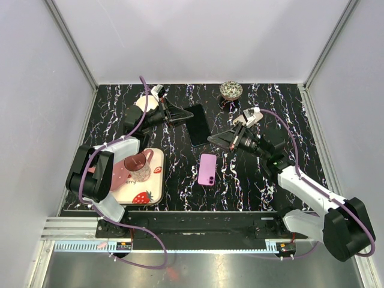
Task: Take the phone out of the phone case
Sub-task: Remove the phone case from the phone.
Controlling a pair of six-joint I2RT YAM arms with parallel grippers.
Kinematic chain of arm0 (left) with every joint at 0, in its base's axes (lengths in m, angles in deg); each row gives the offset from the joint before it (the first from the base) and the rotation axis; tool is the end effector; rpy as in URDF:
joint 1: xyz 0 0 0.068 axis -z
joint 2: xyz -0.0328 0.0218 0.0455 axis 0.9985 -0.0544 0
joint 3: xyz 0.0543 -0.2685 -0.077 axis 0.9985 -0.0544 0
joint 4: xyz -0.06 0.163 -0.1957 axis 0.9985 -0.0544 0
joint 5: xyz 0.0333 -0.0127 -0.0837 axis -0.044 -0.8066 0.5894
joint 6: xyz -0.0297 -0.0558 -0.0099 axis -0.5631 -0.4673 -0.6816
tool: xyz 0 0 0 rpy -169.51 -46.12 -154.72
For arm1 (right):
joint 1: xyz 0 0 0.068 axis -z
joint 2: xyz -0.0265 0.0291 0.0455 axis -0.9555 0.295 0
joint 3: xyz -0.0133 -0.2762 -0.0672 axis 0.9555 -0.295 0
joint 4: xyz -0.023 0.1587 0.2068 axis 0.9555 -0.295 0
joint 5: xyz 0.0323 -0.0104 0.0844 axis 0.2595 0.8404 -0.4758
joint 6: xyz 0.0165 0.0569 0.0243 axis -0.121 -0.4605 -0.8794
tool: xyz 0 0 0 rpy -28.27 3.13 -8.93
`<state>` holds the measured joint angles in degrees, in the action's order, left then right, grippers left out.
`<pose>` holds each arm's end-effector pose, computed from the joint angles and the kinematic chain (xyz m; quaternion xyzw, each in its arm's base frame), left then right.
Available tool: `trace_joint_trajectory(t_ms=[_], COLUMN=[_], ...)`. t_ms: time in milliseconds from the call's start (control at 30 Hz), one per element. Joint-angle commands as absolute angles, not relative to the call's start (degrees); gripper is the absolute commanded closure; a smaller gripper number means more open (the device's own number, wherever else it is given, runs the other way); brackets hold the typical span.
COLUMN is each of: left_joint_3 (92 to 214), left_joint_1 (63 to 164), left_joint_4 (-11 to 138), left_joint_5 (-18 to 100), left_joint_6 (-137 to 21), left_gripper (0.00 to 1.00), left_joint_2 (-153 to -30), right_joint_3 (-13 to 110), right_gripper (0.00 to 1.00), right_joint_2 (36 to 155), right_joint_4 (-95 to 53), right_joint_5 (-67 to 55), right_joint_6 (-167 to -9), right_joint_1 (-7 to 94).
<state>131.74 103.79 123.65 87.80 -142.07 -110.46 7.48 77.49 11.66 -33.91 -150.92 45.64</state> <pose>0.3296 -0.1428 0.2974 -0.0359 0.6380 -0.7493 0.1741 0.2135 0.1417 0.3014 0.0329 0.6898 0.6557 0.3051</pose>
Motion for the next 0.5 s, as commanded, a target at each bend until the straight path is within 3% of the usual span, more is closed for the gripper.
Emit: trace_joint_trajectory(t_ms=[0, 133, 467], left_joint_3=[132.3, 132.3, 128.9], left_joint_1=[103.7, 103.6, 103.8], left_joint_4=[127.3, 127.2, 131.8], left_joint_5=[86.4, 86.2, 80.7], left_joint_6=[-141.6, -141.6, -142.9], left_gripper=[1.00, 1.00, 1.00], left_joint_2=[-108.8, -108.0, -104.1], right_joint_3=[6.0, 2.3, -3.1], right_gripper=[1.00, 1.00, 1.00], right_joint_2=[76.6, 79.5, 94.4], right_joint_4=[18.6, 28.3, 69.3], right_joint_5=[-31.9, -29.6, -18.9], right_joint_6=[-156.0, -162.7, -183.8], right_joint_1=[44.7, 44.7, 44.6])
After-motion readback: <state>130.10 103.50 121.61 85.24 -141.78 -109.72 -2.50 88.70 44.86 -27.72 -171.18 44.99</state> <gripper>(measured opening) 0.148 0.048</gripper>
